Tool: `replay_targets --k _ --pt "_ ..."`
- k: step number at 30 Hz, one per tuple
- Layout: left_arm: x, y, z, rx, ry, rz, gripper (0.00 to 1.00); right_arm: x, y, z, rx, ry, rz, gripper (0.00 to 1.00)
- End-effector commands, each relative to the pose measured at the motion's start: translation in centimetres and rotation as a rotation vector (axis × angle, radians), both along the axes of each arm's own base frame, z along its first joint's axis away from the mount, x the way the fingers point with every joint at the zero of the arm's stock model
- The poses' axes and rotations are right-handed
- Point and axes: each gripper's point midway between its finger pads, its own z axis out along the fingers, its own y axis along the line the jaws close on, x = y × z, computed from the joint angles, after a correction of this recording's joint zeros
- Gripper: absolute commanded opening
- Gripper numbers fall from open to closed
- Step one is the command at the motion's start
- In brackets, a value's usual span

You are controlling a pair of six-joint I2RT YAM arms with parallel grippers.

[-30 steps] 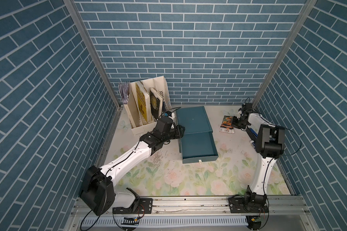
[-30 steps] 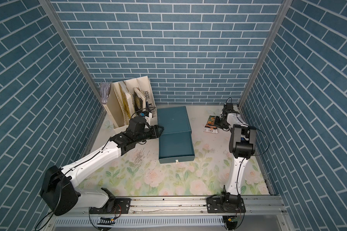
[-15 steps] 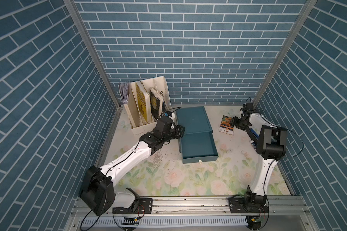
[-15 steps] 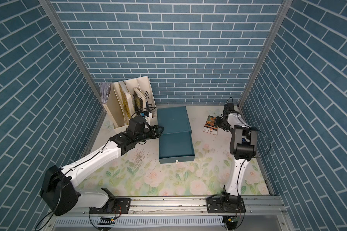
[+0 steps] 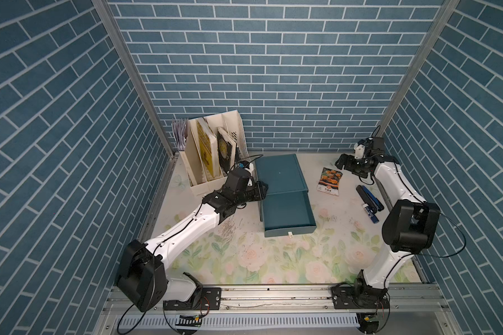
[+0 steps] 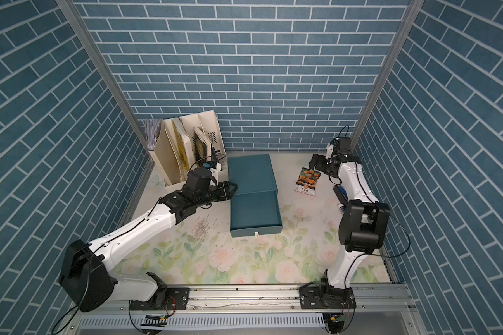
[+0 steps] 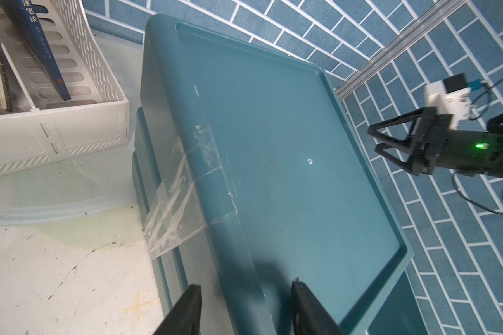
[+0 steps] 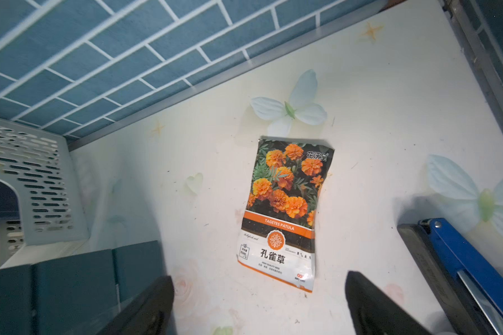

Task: Take the seed bags out of the drawer
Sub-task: Place the seed packet at the center of the board, then close the drawer in the storage box.

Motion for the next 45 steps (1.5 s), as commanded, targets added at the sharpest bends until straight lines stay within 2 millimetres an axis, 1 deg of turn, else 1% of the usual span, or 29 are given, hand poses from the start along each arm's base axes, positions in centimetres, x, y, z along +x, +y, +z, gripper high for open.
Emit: replay_targets --k 1,6,9,12,16,21,25,32,37,40,45 --pt "-0.5 0.8 -2.4 0.071 0.069 -0.005 0.53 -2.5 1.8 1.6 0.043 0.012 0.049 1.00" --pt "-0.4 0.8 -2.6 0.072 0.074 -0.006 0.53 -5.2 4.0 4.5 0.088 -0.033 0.107 1.00" --pt "-0.4 0.6 -2.5 0.068 0.072 -0.009 0.53 -7.1 6.2 6.2 0.116 -0.058 0.163 1.00" --pt "-0.3 0.6 -2.5 0.069 0.073 -0.009 0.53 -9.1 8.5 7.5 0.144 -0.072 0.226 1.00" --pt "-0.2 0.6 -2.5 0.070 0.073 -0.007 0.53 -11.6 11.0 8.7 0.161 -0.074 0.296 1.00" --pt "-0.3 0.8 -2.6 0.073 0.078 -0.003 0.53 -14.7 12.9 10.0 0.190 -0.059 0.360 1.00" --pt "-0.5 1.0 -2.4 0.075 0.075 0.000 0.53 -17.7 15.0 11.3 0.240 -0.045 0.429 1.00" --pt "-0.7 1.3 -2.3 0.075 0.072 0.006 0.53 -23.2 18.9 12.2 0.300 0.010 0.531 1.00" --pt "-0.9 1.4 -2.3 0.075 0.070 0.009 0.53 -27.0 21.3 12.5 0.317 0.056 0.596 0.92" --pt "-0.9 1.4 -2.3 0.075 0.071 0.009 0.53 -29.0 22.5 12.2 0.322 0.088 0.629 0.86" --pt "-0.9 1.5 -2.2 0.072 0.068 0.010 0.53 -32.6 24.1 10.7 0.320 0.151 0.679 0.84"
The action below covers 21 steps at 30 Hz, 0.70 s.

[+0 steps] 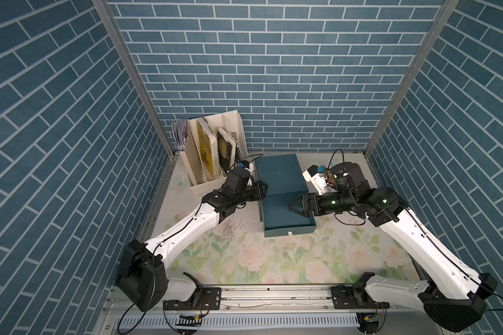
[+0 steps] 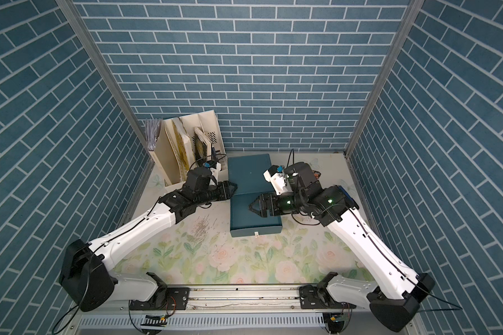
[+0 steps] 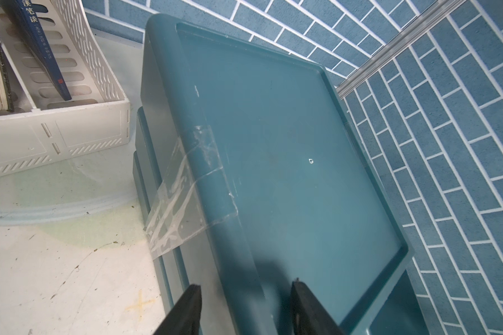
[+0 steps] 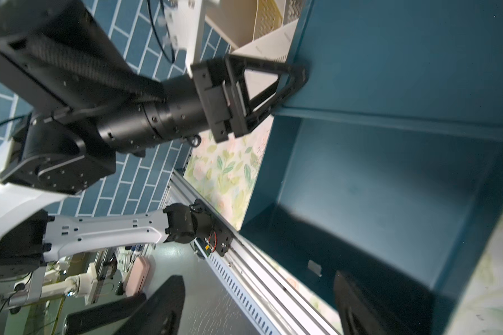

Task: Take the seed bags out of the drawer
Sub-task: Close the drawer in the storage box.

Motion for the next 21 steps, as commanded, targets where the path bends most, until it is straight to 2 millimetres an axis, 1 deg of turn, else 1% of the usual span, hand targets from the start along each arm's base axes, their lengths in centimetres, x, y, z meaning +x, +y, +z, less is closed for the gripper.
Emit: replay_targets --k 1,4,6,9,11,15,21 --pt "-1.0 1.3 -2.2 0.067 0.065 0.013 0.53 -2.1 0.0 -1.4 -0.027 0.064 -0.019 0.83" --pt "-1.0 1.4 -2.1 0.066 0.065 0.014 0.53 -3.9 0.5 -2.7 -0.050 0.099 0.005 0.81" --pt "-1.0 1.5 -2.1 0.067 0.064 0.016 0.53 -4.9 0.6 -3.2 -0.060 0.114 0.013 0.79" --pt "-1.2 1.5 -2.1 0.069 0.066 0.016 0.53 -5.9 0.9 -3.8 -0.073 0.129 0.020 0.75" --pt "-1.1 1.6 -2.1 0.070 0.065 0.018 0.53 -6.4 1.0 -4.5 -0.098 0.138 0.021 0.73" --pt "-1.1 1.6 -2.0 0.071 0.066 0.019 0.53 -6.5 1.2 -6.0 -0.151 0.133 -0.002 0.70" --pt "-1.1 1.7 -1.9 0.073 0.066 0.020 0.53 -6.1 1.6 -7.3 -0.225 0.100 -0.046 0.67"
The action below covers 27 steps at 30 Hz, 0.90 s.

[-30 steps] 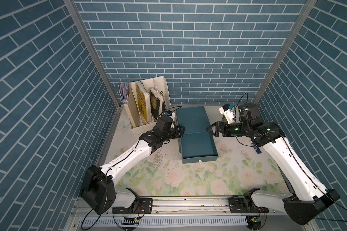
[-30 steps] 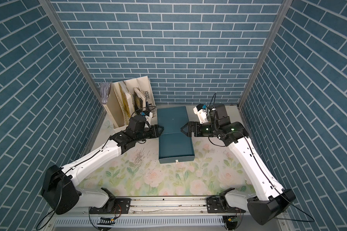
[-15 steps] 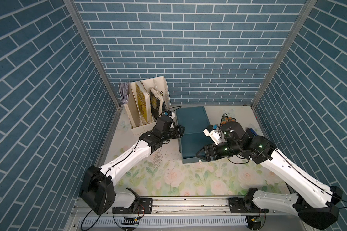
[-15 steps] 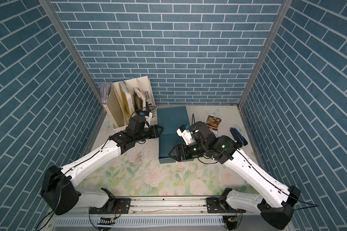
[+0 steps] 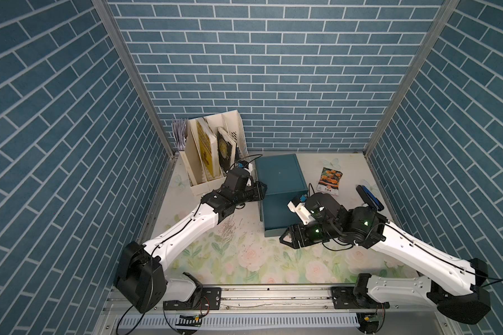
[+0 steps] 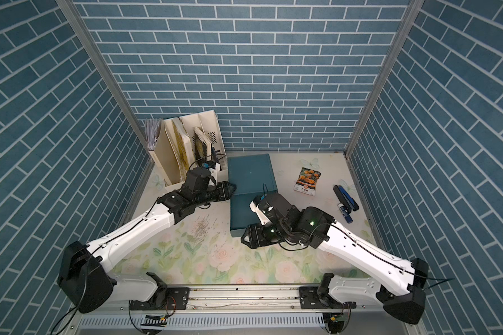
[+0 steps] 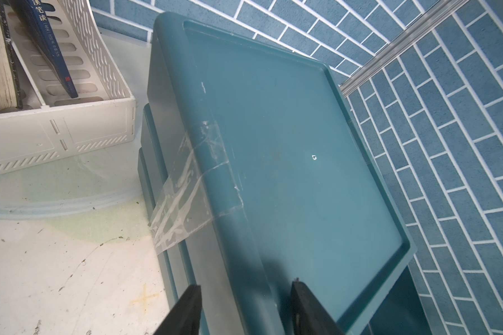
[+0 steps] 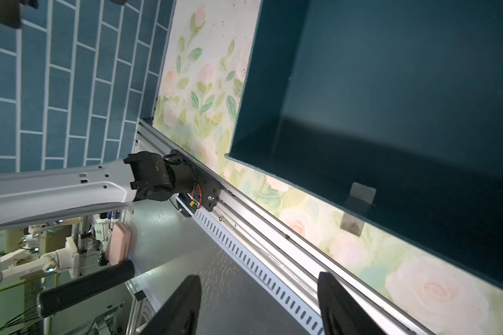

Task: Take the seed bags out of the drawer
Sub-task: Close the drawer in the storage box.

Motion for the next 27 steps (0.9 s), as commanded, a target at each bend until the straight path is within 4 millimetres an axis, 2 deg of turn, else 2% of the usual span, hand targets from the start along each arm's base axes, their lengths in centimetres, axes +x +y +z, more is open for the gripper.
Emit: replay_targets --k 1,6,12,27 --pt "-0.8 1.3 -1.9 0.064 0.058 0.015 0.53 1.1 -0.4 -1.0 -0.065 -0.031 -0.077 0.67" --pt "-0.7 1.4 -2.0 0.065 0.061 0.016 0.53 2.1 -1.4 -1.6 -0.135 -0.065 -0.136 0.64" --pt "-0.7 1.5 -2.1 0.069 0.064 0.021 0.53 2.8 -1.2 -2.2 -0.171 -0.089 -0.155 0.62" --pt "-0.7 1.5 -2.0 0.061 0.067 0.018 0.53 5.6 0.1 -0.8 -0.128 -0.209 -0.220 0.59"
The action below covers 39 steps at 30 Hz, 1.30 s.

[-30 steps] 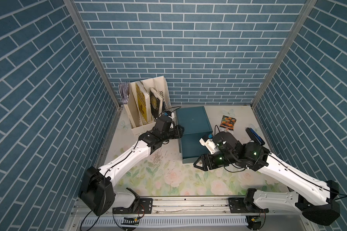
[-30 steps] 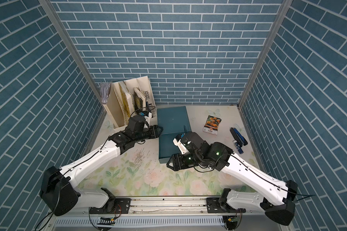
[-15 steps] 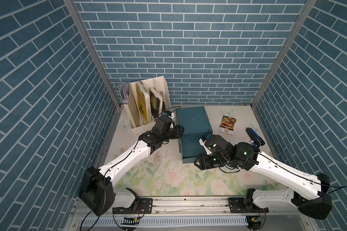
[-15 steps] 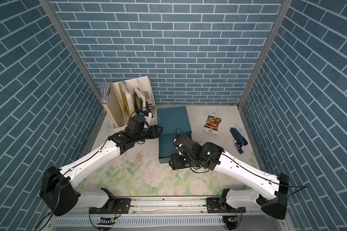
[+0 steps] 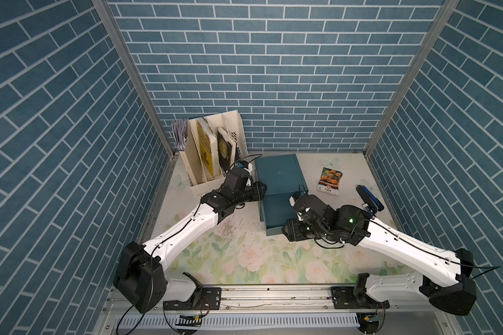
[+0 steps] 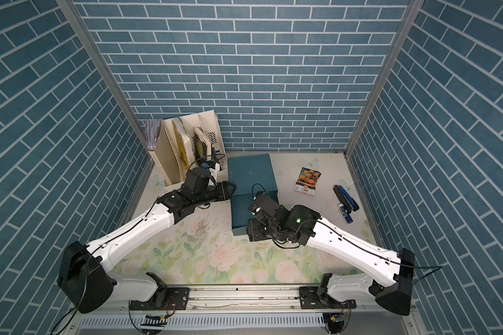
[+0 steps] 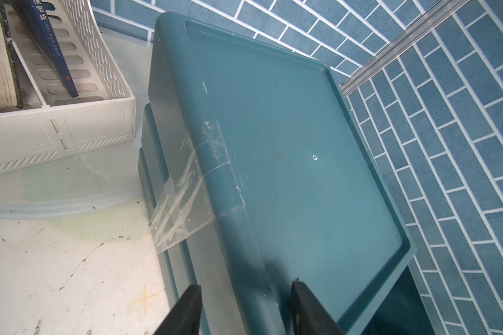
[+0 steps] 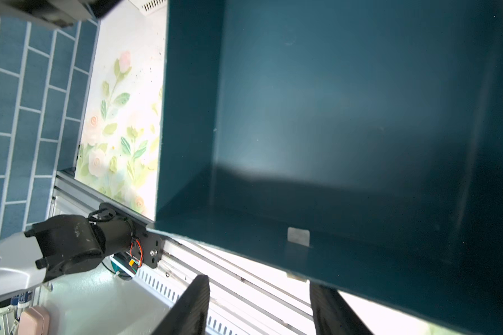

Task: Take the seed bags out of the drawer
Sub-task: Close the drawer in the storage box.

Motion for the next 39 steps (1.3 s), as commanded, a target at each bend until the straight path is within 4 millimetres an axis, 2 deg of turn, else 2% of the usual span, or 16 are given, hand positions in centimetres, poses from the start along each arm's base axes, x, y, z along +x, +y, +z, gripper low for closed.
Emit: replay_targets --k 1,11,24,32,39 --pt "-0.8 1.4 -1.9 0.062 0.064 0.016 0.53 1.4 1.1 1.5 0.043 -0.067 -0.031 0.59" --pt "-0.7 1.2 -2.2 0.063 0.070 0.008 0.54 4.3 2.4 1.8 0.048 -0.157 -0.047 0.59" --pt "-0.6 1.1 -2.2 0.057 0.070 0.006 0.53 9.8 1.5 0.9 0.060 -0.232 -0.105 0.60" --pt "-0.3 0.7 -2.0 0.041 0.067 -0.005 0.54 11.7 1.5 -0.3 0.053 -0.263 -0.119 0.60" --pt "0.1 0.1 -1.7 0.026 0.066 -0.016 0.54 13.1 0.7 -0.3 0.042 -0.324 -0.157 0.60"
